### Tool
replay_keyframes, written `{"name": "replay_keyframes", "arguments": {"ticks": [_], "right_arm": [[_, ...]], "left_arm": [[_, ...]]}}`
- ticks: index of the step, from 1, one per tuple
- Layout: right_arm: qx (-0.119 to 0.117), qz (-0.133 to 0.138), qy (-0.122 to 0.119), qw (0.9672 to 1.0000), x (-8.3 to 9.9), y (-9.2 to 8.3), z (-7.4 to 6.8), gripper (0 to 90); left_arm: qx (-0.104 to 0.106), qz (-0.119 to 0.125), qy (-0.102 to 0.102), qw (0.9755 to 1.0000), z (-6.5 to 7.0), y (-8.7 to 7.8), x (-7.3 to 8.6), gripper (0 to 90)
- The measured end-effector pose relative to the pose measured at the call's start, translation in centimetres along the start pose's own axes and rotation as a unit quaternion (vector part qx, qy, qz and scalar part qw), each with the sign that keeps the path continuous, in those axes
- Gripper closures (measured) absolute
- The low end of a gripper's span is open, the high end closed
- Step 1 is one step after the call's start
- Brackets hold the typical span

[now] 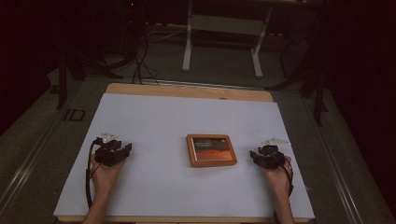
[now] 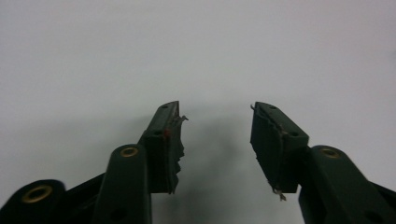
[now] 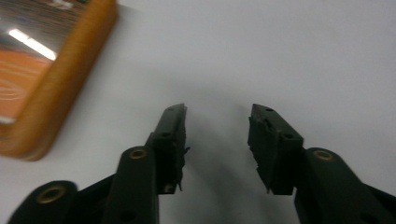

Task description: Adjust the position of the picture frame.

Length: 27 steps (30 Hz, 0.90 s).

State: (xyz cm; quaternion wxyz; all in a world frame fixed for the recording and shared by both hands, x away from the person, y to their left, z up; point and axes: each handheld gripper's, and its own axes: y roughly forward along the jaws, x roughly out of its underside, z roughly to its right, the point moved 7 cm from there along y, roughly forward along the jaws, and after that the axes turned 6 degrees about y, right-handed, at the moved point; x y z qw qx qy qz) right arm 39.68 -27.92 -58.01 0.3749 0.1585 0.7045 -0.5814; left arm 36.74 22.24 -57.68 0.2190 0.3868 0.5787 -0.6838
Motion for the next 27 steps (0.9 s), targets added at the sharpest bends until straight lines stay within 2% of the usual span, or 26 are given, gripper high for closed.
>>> {"name": "replay_keyframes", "arguments": {"ticks": [7,10,14,18,19,24,27], "right_arm": [[-0.015,0.022,-0.029,0.9992,-0.8,-1.0,-1.4,61.1],[-0.021,0.028,-0.037,0.9987,-1.1,-1.2,-1.9,61.6],[-0.038,0.038,-0.039,0.9978,-1.4,-1.5,-2.5,63.7],[-0.051,0.045,-0.039,0.9969,-1.7,-1.8,-3.0,69.8],[-0.054,0.045,-0.040,0.9967,-1.7,-1.8,-3.2,72.1],[-0.065,0.048,-0.055,0.9952,-1.8,-1.8,-4.3,86.0],[-0.068,0.040,-0.063,0.9949,-1.7,-1.5,-4.7,89.6]], "left_arm": [[0.034,0.011,0.049,0.9981,2.1,-0.7,-0.4,57.0],[0.054,0.013,0.048,0.9973,2.8,-0.8,-0.5,57.5],[0.068,0.017,0.045,0.9966,3.3,-0.9,-0.6,57.5],[0.087,0.018,0.047,0.9950,4.1,-1.3,-0.6,57.6],[0.096,0.021,0.045,0.9942,4.5,-1.5,-0.6,58.5],[0.122,0.020,0.065,0.9902,6.3,-1.9,-0.7,61.4],[0.138,0.019,0.078,0.9871,7.5,-2.0,-0.8,63.4]]}}
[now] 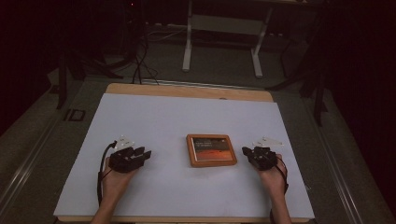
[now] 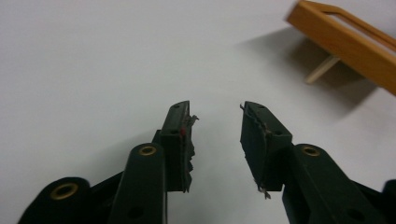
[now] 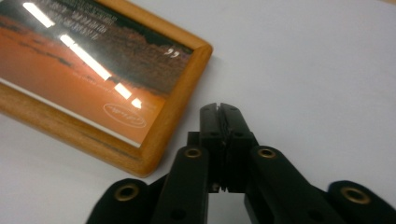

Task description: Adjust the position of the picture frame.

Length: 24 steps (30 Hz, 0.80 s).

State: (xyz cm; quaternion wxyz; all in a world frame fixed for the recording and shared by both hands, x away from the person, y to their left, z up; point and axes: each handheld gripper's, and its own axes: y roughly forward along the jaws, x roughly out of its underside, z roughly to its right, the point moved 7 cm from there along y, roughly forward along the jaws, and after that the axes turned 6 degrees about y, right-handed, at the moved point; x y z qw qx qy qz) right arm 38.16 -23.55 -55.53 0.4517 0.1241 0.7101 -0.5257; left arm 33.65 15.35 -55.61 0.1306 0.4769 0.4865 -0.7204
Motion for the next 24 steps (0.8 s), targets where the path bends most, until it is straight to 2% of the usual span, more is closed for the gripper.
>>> {"name": "replay_keyframes", "arguments": {"ticks": [4,9,14,15,16,19,24], "right_arm": [[-0.007,-0.013,0.002,0.9999,0.5,0.7,-0.3,89.8],[-0.018,-0.018,0.007,0.9997,0.7,1.2,-0.7,89.8],[-0.025,-0.025,0.013,0.9993,1.1,1.6,-0.7,89.8],[-0.025,-0.025,0.013,0.9993,1.1,1.6,-0.7,89.8],[-0.026,-0.026,0.013,0.9992,1.1,1.7,-0.7,89.8],[-0.030,-0.028,0.016,0.9990,1.2,1.8,-0.7,89.8],[-0.036,-0.032,0.019,0.9987,1.4,2.0,-0.7,89.8]], "left_arm": [[0.025,0.006,0.021,0.9994,1.9,0.2,-0.5,70.1],[0.064,0.018,0.047,0.9967,4.2,0.5,-1.1,88.6],[0.110,0.028,0.054,0.9921,6.4,0.9,-1.7,89.8],[0.110,0.028,0.054,0.9921,6.4,0.9,-1.7,89.8],[0.123,0.028,0.061,0.9901,7.4,1.3,-1.8,89.8],[0.143,0.023,0.076,0.9866,8.9,1.9,-1.9,89.8],[0.176,0.013,0.117,0.9773,12.0,3.3,-2.2,89.7]]}}
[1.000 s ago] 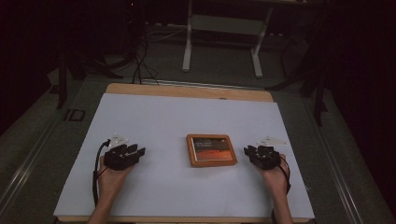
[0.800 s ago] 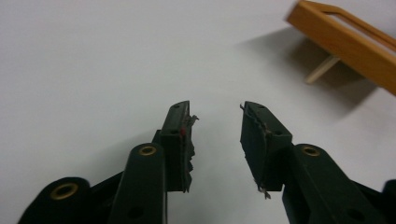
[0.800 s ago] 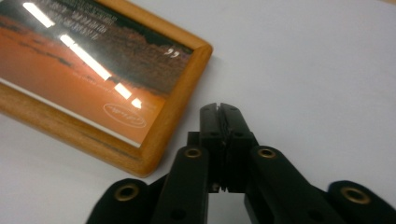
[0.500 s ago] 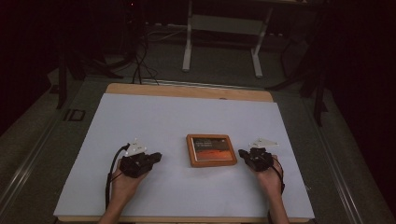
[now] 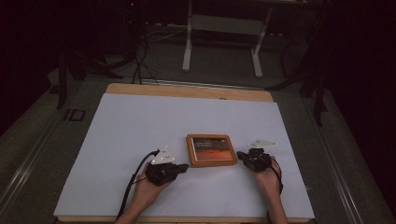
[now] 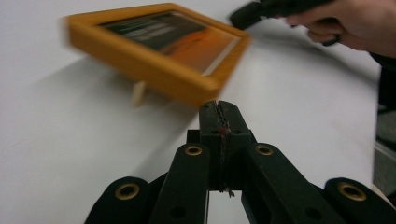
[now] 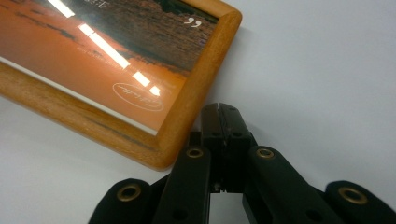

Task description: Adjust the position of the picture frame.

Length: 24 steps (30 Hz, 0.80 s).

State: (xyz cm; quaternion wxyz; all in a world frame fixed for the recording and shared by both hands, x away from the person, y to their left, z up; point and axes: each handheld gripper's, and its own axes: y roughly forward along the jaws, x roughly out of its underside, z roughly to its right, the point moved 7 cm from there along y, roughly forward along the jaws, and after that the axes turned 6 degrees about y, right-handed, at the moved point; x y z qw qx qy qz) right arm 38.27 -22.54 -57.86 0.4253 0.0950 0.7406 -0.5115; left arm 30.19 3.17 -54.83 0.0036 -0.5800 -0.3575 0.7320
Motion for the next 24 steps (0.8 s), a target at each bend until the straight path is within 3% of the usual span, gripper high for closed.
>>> {"name": "replay_keyframes", "arguments": {"ticks": [2,5,9,14,19,24], "right_arm": [[-0.001,-0.003,0.000,1.0000,0.1,0.1,-0.1,89.8],[-0.008,-0.008,-0.004,0.9999,0.1,0.3,-0.4,89.9],[-0.005,-0.009,-0.002,0.9999,0.2,0.3,-0.5,89.9],[-0.013,-0.013,0.000,0.9998,0.4,0.2,-0.5,90.0],[-0.024,-0.019,-0.014,0.9994,0.6,0.1,-1.2,90.0],[-0.040,-0.026,-0.034,0.9983,0.6,0.3,-2.7,90.0]], "left_arm": [[0.009,-0.009,0.011,0.9999,0.7,0.9,-0.2,89.7],[-0.003,-0.037,0.038,0.9986,1.1,2.0,0.0,89.7],[-0.003,-0.051,0.041,0.9978,1.2,3.1,0.1,89.7],[-0.013,-0.055,0.027,0.9980,0.3,3.5,0.1,89.7],[-0.027,-0.056,0.026,0.9978,-0.6,3.1,0.2,89.7],[-0.049,-0.050,-0.002,0.9975,-2.4,2.0,0.4,89.6]]}}
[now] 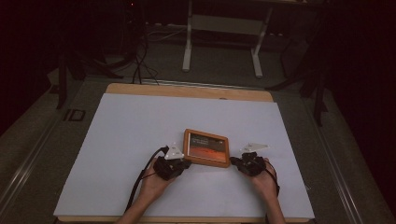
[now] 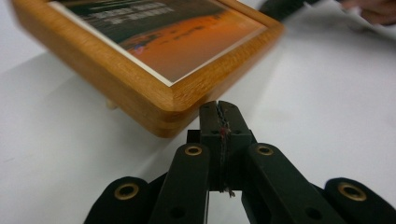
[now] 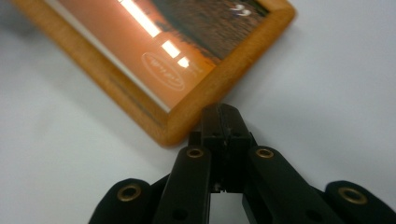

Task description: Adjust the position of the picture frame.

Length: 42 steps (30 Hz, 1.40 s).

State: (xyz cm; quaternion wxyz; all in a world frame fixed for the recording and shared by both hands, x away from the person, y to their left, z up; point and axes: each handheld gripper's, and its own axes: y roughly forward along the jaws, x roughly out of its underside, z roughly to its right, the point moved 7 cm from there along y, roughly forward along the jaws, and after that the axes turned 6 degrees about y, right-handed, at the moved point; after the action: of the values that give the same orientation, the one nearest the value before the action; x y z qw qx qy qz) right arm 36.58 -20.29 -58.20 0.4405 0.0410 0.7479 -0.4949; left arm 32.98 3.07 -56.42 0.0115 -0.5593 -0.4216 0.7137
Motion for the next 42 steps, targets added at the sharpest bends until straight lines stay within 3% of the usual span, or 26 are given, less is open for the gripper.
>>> {"name": "replay_keyframes", "arguments": {"ticks": [5,10,11,16,25,33,38,42], "right_arm": [[-0.015,-0.005,-0.024,0.9996,-0.3,0.5,-2.0,89.9],[-0.021,-0.004,-0.029,0.9993,-0.5,0.8,-3.2,89.9],[-0.031,0.000,-0.030,0.9991,-0.7,0.9,-3.8,89.9],[-0.032,-0.003,-0.039,0.9987,-0.9,1.2,-4.3,89.9],[0.005,0.023,-0.031,0.9993,-4.1,2.2,-1.9,89.9],[0.024,0.051,0.001,0.9984,-7.5,3.6,0.7,89.9],[0.025,0.051,0.016,0.9983,-8.2,5.1,1.6,89.9],[0.023,0.037,0.022,0.9988,-8.3,6.1,2.1,89.9]], "left_arm": [[-0.021,0.006,-0.033,0.9992,-2.3,-0.8,0.4,89.6],[-0.034,0.004,-0.039,0.9987,-3.3,-1.0,0.6,89.6],[-0.041,0.004,-0.048,0.9980,-4.1,-1.0,0.7,89.6],[-0.040,0.005,-0.057,0.9975,-4.7,-1.0,0.7,89.6],[-0.044,0.003,-0.054,0.9976,-4.8,-1.1,0.8,89.6],[-0.044,0.004,-0.054,0.9976,-4.8,-1.1,0.8,89.6],[-0.044,0.004,-0.053,0.9976,-4.8,-1.1,0.8,89.6],[-0.043,0.004,-0.054,0.9976,-4.8,-1.1,0.7,89.6]]}}
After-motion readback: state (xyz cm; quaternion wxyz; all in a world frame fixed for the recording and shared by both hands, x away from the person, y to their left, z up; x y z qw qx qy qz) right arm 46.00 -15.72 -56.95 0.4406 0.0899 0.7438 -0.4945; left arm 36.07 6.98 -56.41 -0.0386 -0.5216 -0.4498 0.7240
